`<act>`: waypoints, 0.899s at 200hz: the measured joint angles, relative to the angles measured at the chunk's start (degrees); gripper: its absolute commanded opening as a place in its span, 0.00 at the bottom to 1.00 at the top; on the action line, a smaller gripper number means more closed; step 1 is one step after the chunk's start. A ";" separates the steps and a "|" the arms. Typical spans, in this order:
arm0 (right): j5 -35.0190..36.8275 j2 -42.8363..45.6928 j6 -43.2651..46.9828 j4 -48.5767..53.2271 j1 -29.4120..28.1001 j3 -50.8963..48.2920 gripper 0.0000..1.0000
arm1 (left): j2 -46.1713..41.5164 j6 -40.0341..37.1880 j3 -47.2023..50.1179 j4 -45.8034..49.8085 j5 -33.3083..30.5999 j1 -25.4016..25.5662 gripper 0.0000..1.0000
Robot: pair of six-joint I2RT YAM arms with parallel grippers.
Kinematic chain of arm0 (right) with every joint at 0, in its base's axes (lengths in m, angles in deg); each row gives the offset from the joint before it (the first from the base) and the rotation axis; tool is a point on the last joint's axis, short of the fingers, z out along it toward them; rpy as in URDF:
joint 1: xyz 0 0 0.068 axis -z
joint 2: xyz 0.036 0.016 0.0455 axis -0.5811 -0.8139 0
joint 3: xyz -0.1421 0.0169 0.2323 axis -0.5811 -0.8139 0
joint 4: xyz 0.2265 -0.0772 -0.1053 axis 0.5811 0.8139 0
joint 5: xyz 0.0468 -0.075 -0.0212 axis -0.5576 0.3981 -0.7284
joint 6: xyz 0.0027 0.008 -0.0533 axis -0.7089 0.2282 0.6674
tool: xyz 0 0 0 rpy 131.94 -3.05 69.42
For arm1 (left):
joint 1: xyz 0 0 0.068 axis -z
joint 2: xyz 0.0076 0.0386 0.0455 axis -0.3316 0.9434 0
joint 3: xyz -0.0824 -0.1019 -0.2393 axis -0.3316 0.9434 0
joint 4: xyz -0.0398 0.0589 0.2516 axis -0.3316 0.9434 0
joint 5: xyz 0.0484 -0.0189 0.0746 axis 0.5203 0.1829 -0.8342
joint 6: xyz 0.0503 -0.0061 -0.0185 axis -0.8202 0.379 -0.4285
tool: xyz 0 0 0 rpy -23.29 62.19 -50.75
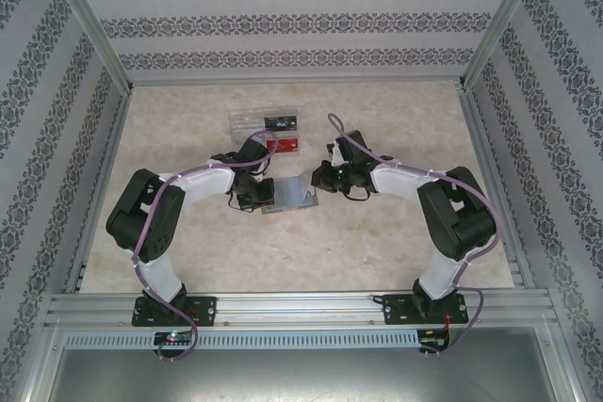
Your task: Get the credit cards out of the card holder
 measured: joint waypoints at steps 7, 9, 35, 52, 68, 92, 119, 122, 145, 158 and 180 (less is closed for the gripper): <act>0.28 0.61 0.83 0.74 0.00 0.72 0.00 | -0.20 -0.02 -0.17 0.46 -0.42 0.00 0.14; 0.35 0.76 1.05 1.07 0.00 0.96 0.00 | -0.28 -0.02 -0.20 0.63 -0.57 0.00 0.15; 2.19 2.34 5.75 4.37 0.00 5.60 0.00 | -3.50 -0.48 -0.92 2.51 -3.41 -0.02 0.30; 3.93 2.51 10.58 6.80 -0.15 10.14 0.00 | -7.93 -0.68 -1.16 3.43 -6.01 -0.07 0.38; 6.10 2.51 15.85 9.20 -0.83 14.84 0.00 | -13.16 -0.35 -1.16 4.09 -9.25 -0.20 0.56; 9.20 1.62 25.53 12.17 -2.82 22.88 0.00 | -20.92 0.57 -1.01 4.92 -14.14 -1.31 0.81; 11.02 -2.19 37.90 14.29 -5.53 32.15 0.00 | -28.59 1.75 0.46 6.05 -19.32 -3.54 0.97; 11.10 -2.80 39.32 14.75 -5.81 33.27 0.00 | -29.22 1.86 0.66 6.23 -19.67 -3.76 1.00; 12.04 -7.69 49.13 18.34 -7.28 40.30 0.00 | -33.75 2.23 1.64 7.74 -22.53 -5.33 1.00; 13.16 -11.10 54.36 21.27 -8.02 45.07 0.00 | -35.58 2.27 2.10 8.35 -23.52 -6.03 1.00; 16.37 -15.76 62.01 24.76 -8.76 51.17 0.00 | -38.12 2.43 2.62 9.88 -24.81 -7.17 1.00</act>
